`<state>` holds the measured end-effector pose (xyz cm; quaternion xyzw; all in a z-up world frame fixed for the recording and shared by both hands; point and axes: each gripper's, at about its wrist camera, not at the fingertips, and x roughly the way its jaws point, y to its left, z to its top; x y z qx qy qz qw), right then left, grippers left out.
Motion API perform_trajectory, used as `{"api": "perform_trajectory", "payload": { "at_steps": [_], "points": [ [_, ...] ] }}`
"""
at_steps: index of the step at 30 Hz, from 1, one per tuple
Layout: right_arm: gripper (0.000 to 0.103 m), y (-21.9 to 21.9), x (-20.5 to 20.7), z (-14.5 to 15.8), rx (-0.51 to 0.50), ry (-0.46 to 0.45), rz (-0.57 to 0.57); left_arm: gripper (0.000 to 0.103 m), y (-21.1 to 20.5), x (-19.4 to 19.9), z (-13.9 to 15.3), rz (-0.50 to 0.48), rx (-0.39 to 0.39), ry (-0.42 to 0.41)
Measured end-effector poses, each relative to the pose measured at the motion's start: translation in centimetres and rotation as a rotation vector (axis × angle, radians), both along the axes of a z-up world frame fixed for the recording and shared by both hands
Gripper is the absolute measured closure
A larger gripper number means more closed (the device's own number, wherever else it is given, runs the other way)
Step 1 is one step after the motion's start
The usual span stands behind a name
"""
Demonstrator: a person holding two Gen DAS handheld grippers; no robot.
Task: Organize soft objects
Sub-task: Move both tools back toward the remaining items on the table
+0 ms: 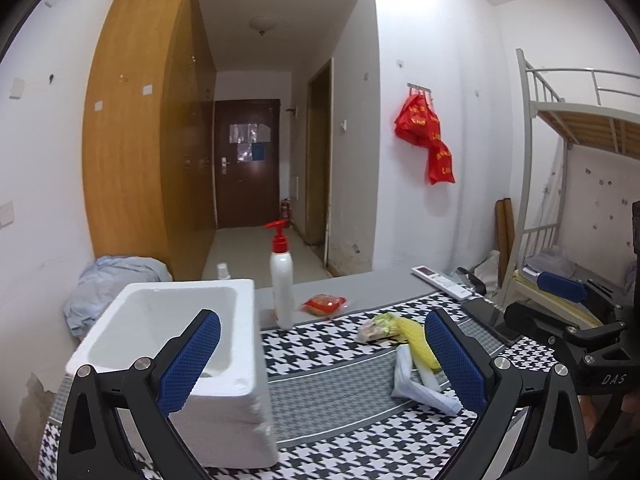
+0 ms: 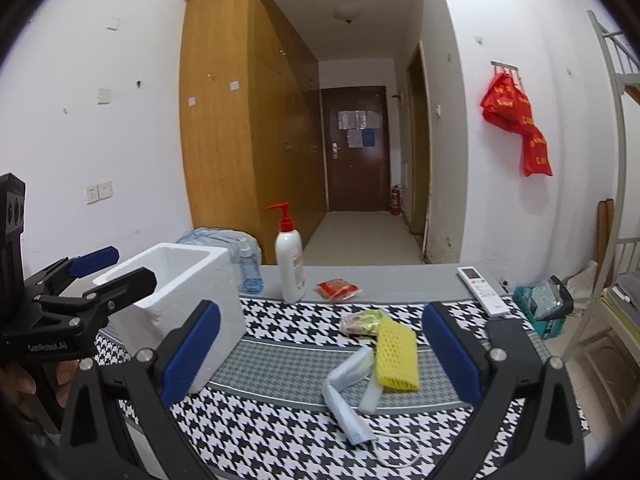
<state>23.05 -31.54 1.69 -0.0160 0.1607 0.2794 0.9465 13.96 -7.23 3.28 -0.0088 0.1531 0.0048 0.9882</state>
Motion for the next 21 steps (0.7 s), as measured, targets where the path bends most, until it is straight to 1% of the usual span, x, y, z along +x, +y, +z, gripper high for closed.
{"api": "perform_trajectory", "payload": {
  "at_steps": [3,7,14,21],
  "points": [
    [0.001,-0.8,0.2,-0.3,-0.007,0.008,-0.017,0.001,-0.8,0.5,0.0,-0.016,0.011,0.000],
    [0.001,-1.4,0.4,-0.7,-0.014,0.014,-0.030,0.001,-1.4,1.2,-0.4,-0.032,-0.002,0.009],
    [0.001,-2.3,1.1,-1.6,-0.006,0.031,-0.054,0.001,-1.9,1.7,-1.2,-0.019,-0.013,0.018],
    [0.001,-3.0,1.8,-1.9,0.000,0.049,-0.079,0.001,-1.6,2.5,-2.2,-0.015,-0.025,0.050]
  ]
}}
